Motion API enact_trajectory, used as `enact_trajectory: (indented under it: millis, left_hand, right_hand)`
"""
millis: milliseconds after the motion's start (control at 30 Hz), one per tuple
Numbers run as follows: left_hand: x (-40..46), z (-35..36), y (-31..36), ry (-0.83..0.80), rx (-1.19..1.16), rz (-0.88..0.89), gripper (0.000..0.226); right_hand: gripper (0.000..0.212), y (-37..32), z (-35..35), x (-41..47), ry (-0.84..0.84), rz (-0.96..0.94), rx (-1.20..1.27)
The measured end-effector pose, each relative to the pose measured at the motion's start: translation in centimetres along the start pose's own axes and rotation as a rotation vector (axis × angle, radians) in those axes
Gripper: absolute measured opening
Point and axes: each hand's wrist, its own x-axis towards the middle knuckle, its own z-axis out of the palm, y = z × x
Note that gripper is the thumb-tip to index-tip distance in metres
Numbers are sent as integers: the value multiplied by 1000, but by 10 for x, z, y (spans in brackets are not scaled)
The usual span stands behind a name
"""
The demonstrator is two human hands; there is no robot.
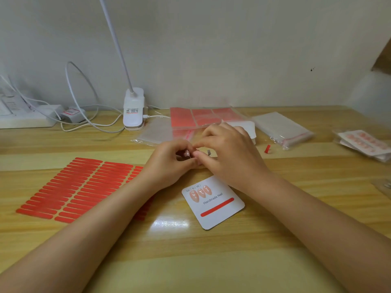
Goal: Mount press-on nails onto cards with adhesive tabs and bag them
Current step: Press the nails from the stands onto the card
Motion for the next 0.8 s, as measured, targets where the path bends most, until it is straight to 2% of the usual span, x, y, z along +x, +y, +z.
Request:
enact_trajectory:
  millis: [133, 367, 533, 800]
  left_hand:
    - [0, 0, 0, -3, 7, 5, 26]
    - [0, 0, 3, 3, 10, -17, 20]
    - [0, -1, 4, -7, 34, -20, 10]
    - [0, -1, 5, -1, 48, -21, 16]
  right_hand:
    - [23, 1, -2, 1, -33, -83, -51]
    - [16, 5, -7, -3, 9, -192, -107]
    - [17, 7, -7, -2, 2, -209, -83]
    - [19, 9, -6, 0, -14, -205, -52]
